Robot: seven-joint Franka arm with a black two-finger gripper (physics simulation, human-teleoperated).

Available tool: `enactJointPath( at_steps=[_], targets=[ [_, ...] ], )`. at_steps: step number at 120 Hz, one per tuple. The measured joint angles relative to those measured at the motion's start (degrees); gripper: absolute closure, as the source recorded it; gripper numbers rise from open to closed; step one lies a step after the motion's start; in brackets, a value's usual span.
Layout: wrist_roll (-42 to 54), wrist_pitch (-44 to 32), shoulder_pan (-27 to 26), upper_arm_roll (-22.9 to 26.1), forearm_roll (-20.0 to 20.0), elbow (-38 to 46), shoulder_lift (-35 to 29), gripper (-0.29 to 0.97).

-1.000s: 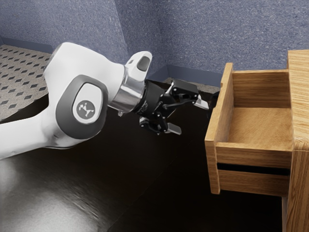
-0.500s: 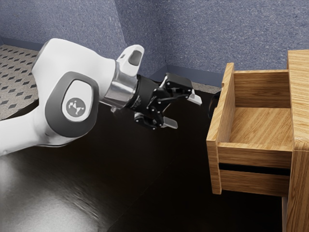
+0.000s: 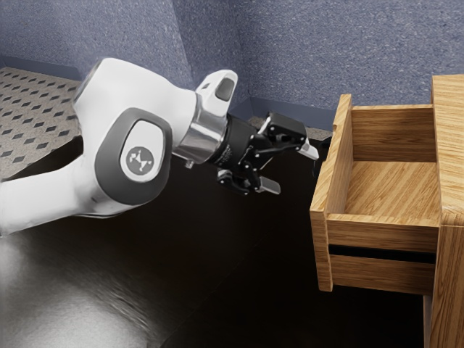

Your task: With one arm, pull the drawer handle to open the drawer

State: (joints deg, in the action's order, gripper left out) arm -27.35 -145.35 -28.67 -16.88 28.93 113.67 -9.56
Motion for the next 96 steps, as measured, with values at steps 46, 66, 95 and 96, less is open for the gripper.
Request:
enactJointPath(
  at_steps=[46,66,95,96],
  targets=[
    [-0.2,-0.4,0.1,-0.1,0.1,2.2,-1.6,0.00],
    [-0.2,-0.5,0.1,-2.0,-0.3,4.8,-4.0,0.00],
    [-0.1,-0.9,0.6,-2.9,-0.5,8.9,-8.2,0.00],
    [-0.1,-0.9,0.6,-3.1,-0.6,9.0,-8.3,0.00]
  ],
)
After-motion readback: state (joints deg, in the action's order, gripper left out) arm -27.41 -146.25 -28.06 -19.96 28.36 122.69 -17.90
